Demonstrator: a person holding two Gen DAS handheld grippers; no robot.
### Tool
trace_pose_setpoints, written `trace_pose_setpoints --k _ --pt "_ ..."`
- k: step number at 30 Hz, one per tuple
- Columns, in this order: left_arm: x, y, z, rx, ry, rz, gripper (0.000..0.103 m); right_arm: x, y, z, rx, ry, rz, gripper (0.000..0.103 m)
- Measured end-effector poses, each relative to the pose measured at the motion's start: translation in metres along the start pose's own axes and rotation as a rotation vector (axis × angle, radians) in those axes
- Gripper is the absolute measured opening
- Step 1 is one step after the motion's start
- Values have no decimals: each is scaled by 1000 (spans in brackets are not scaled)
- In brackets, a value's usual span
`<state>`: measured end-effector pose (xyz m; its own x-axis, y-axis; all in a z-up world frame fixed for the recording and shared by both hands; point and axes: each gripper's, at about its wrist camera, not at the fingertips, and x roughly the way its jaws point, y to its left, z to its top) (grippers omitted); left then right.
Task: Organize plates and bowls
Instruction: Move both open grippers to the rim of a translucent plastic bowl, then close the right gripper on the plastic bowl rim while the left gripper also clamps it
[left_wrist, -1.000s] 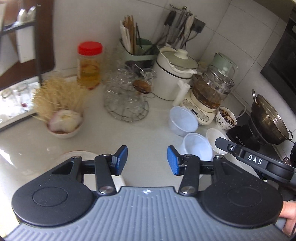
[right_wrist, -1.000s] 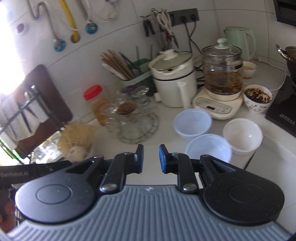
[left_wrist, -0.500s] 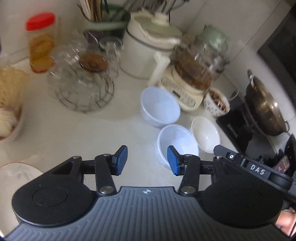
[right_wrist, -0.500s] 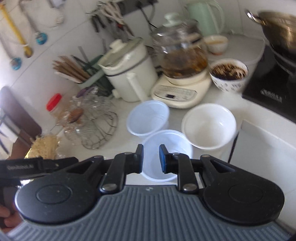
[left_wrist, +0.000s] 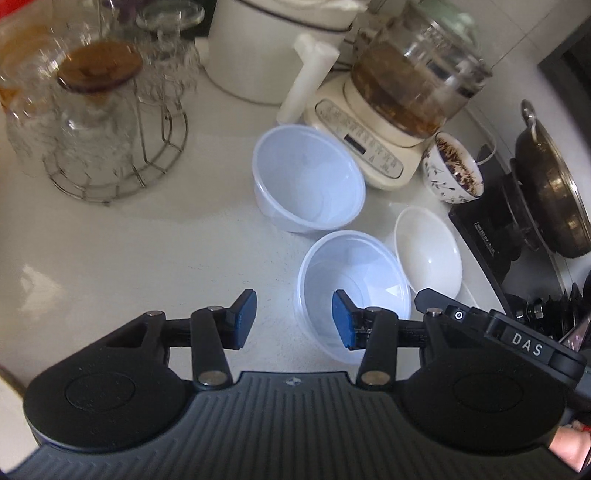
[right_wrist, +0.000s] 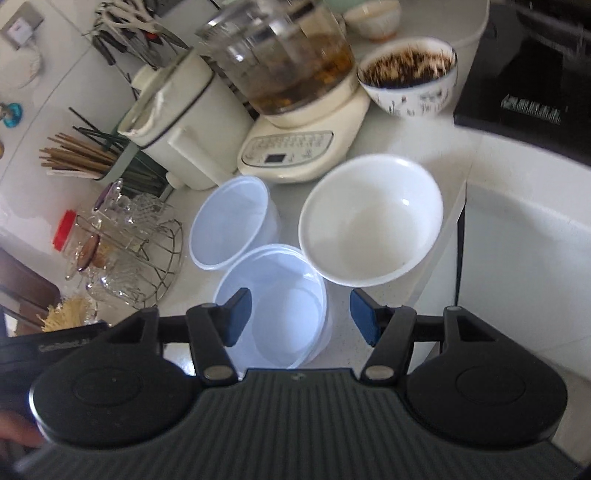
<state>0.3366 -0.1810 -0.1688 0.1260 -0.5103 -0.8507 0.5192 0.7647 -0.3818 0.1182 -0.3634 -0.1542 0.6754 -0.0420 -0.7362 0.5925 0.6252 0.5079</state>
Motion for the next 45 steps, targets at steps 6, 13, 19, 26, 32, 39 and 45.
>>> trace_pose_setpoints --k 6,13,19,26,32,39,45 --pt "28 6 3 -77 53 -23 49 17 -9 1 30 49 7 51" --pt "43 6 4 -110 71 -23 35 31 -17 2 53 103 -7 39" --pt "51 2 6 -88 83 -43 14 39 -18 4 47 145 0 18" --pt "52 -3 7 -54 75 -12 8 41 -13 6 -1 147 -12 14" --pt "40 0 2 -62 58 -14 7 38 -10 7 -23 159 7 13" --pt "20 2 0 -77 20 -9 7 35 4 8 -68 152 25 13" --pt "-9 18 -2 -127 -16 -21 7 34 22 11 -105 177 62 13"
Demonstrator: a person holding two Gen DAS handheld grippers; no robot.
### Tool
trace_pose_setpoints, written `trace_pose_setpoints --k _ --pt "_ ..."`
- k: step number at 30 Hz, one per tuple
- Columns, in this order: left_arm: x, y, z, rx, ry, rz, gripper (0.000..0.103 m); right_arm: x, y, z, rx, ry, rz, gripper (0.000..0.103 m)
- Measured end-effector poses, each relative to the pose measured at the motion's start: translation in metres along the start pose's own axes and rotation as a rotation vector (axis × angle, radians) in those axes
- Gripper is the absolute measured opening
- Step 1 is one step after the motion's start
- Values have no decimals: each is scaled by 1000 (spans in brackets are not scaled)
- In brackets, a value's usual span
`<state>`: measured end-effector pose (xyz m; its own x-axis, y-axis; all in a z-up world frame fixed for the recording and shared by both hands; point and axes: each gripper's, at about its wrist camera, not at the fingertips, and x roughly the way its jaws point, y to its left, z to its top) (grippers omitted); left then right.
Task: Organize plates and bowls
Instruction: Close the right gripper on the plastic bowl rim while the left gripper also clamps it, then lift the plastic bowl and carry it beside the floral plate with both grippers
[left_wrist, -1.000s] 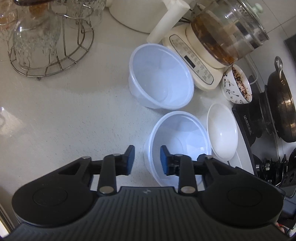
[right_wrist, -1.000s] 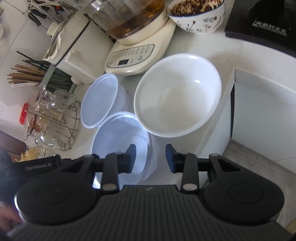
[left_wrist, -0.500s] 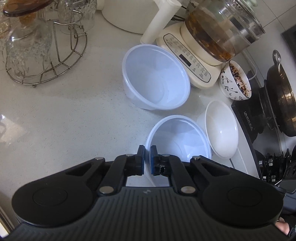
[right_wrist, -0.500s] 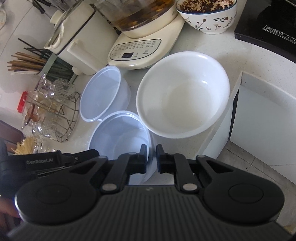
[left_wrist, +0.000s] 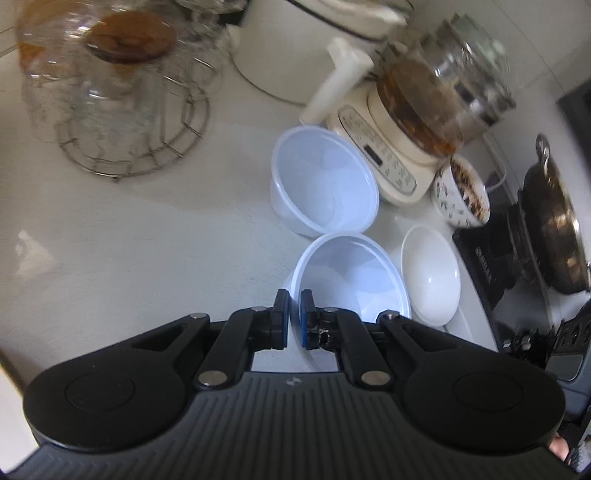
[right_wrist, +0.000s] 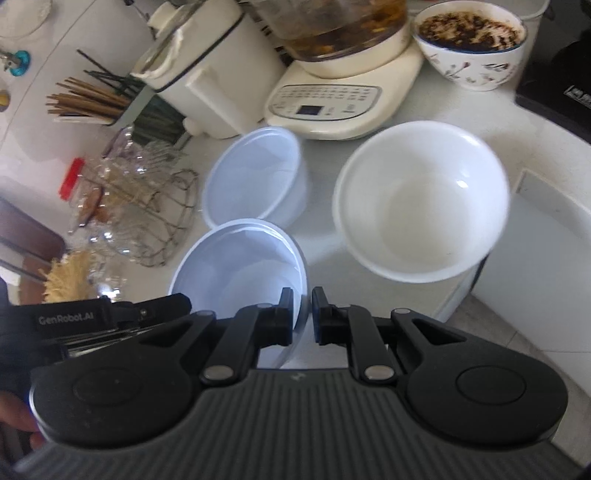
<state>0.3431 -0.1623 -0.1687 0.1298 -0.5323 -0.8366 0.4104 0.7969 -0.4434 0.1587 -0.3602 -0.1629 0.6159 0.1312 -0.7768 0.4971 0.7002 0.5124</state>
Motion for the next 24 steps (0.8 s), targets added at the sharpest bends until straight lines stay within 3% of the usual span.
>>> trace_pose_setpoints --k 11,15,24 --pt "-47 53 -9 -156 -124 37 7 21 73 9 -275 -11 43 13" --pt "-54 80 -18 -237 -164 73 7 45 93 5 -338 42 60 13" --pt "-56 110 -30 -262 -156 157 7 76 113 -14 -435 140 88 13"
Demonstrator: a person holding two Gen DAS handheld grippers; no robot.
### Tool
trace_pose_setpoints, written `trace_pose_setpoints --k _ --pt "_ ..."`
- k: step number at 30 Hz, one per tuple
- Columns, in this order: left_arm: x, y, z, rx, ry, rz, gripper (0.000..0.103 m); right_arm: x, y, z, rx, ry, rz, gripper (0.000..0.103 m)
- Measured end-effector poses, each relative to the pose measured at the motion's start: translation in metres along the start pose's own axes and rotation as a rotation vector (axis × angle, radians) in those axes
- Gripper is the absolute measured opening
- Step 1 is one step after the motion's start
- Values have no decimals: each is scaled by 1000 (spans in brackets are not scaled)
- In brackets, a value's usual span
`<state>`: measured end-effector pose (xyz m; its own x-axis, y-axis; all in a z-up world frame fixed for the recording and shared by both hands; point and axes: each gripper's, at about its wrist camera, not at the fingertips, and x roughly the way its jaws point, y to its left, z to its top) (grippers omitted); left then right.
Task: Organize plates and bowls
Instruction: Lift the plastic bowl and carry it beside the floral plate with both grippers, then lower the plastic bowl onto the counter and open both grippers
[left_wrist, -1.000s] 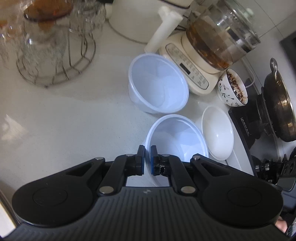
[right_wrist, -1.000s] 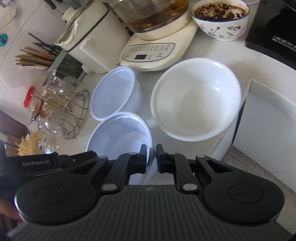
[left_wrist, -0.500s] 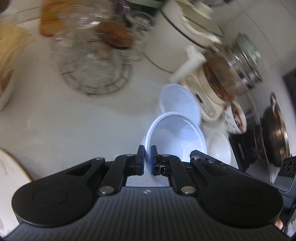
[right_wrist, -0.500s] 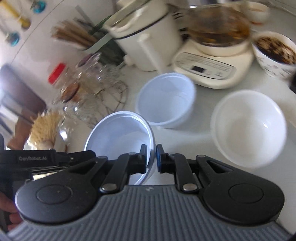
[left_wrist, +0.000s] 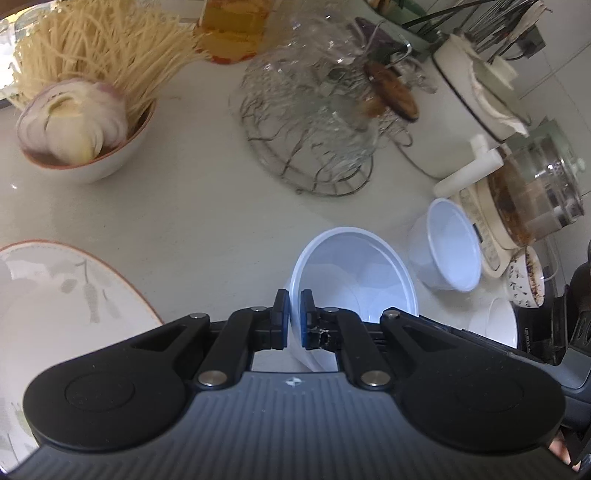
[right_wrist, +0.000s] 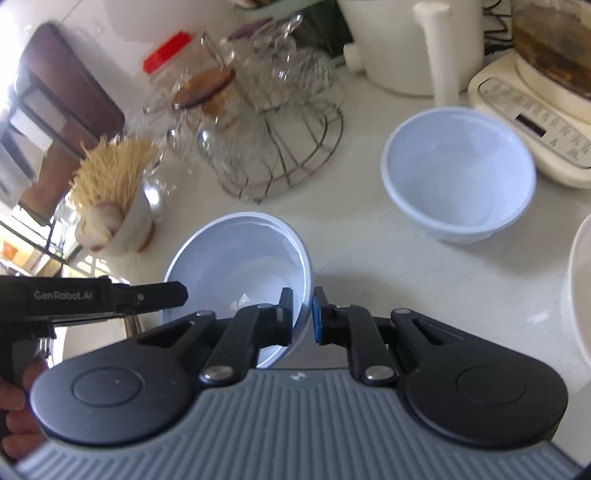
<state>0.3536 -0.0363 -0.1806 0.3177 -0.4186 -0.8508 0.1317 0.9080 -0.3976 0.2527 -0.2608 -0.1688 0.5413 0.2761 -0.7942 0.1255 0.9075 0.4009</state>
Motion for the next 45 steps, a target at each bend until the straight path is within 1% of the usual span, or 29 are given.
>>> trace_pose_setpoints --k 5,7,9,12,14,17,19,20,21,22,24,25,26,27,28,29,33,37,40,42,45 --pt "8 5 -5 -18 1 27 7 7 -1 -4 -8 23 10 14" --pt "9 4 -7 -8 -3 41 7 8 -3 -5 -3 14 24 15" --pt "10 4 -7 -7 3 38 7 11 -3 -5 -4 10 25 15" --pt "12 4 -8 3 12 45 7 15 -3 -4 -12 35 22 15" --pt "11 5 -7 8 9 39 8 16 0 -3 -26 35 12 15" --pt "11 2 -7 35 6 63 8 17 -2 -2 -5 36 26 15" --pt "12 1 -6 34 12 75 8 17 -2 -2 -4 38 20 16" --pt "12 1 -6 34 16 75 10 16 -2 -2 -4 38 22 16" --pt "12 1 -6 32 23 85 16 16 -2 -3 -3 34 24 16" --pt "10 1 -6 32 28 93 19 15 -2 -3 -6 31 15 16" --pt "3 1 -9 34 17 96 33 10 -2 -3 -7 23 5 16" --pt "-1 0 -10 37 12 94 35 8 -2 -4 -3 18 7 17" --pt "-4 0 -12 47 4 92 35 5 -2 -4 -4 11 7 18" --pt "-6 0 -14 55 -2 99 36 3 -2 -5 -10 3 4 32" --pt "-9 -1 -15 59 -9 110 36 0 -1 -5 -13 -7 4 41" --pt "-13 -2 -15 60 -21 115 36 -3 -1 -5 -13 -18 11 54" --pt "-35 -8 -17 72 -77 115 36 -16 2 -5 -36 -43 0 54" --pt "-60 -15 -17 86 -112 128 36 -41 8 -6 -60 -100 -15 54" --pt "-79 -21 -18 91 -137 107 36 -61 13 -5 -69 -142 -19 54" --pt "-91 -26 -20 117 -153 103 36 -73 18 -5 -69 -170 -17 54" --pt "-112 -35 -22 173 -202 95 38 -92 27 -6 -67 -223 -30 54"
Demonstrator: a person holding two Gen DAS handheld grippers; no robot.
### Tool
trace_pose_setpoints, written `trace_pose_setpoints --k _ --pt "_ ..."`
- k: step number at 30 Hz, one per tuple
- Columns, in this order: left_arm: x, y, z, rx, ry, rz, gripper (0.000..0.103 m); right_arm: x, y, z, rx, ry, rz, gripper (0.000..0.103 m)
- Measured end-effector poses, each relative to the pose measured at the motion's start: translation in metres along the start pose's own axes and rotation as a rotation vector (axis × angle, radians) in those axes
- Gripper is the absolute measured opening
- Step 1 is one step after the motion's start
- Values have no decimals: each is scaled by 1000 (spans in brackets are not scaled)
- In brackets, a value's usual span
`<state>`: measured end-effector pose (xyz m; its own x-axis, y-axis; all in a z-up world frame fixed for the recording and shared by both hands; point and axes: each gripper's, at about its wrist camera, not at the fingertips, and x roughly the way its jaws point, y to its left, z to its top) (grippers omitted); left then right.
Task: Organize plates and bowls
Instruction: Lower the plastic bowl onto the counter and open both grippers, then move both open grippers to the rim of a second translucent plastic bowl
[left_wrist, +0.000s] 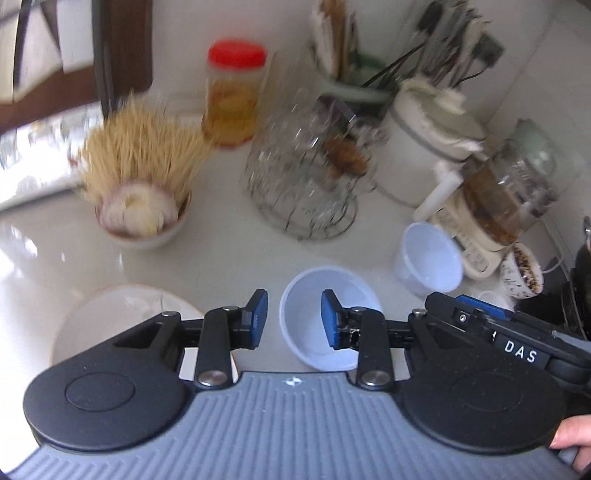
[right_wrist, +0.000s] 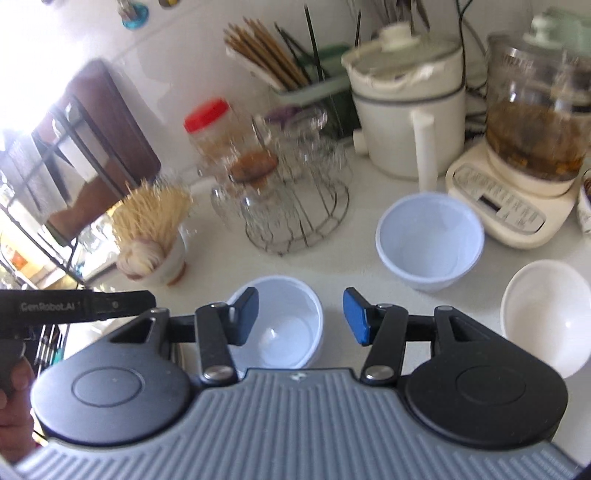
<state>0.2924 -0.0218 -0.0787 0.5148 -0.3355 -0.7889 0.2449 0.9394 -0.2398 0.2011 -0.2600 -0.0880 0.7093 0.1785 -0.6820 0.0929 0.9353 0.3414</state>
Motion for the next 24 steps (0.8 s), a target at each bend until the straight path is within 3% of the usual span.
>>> trace_pose_setpoints --k 9,24 --pt "-59 -4 5 86 -76 -51 43 -61 34 5 74 -107 -53 55" --pt "-109 22 -27 133 -143 -115 46 -98 76 -33 115 -167 -88 54"
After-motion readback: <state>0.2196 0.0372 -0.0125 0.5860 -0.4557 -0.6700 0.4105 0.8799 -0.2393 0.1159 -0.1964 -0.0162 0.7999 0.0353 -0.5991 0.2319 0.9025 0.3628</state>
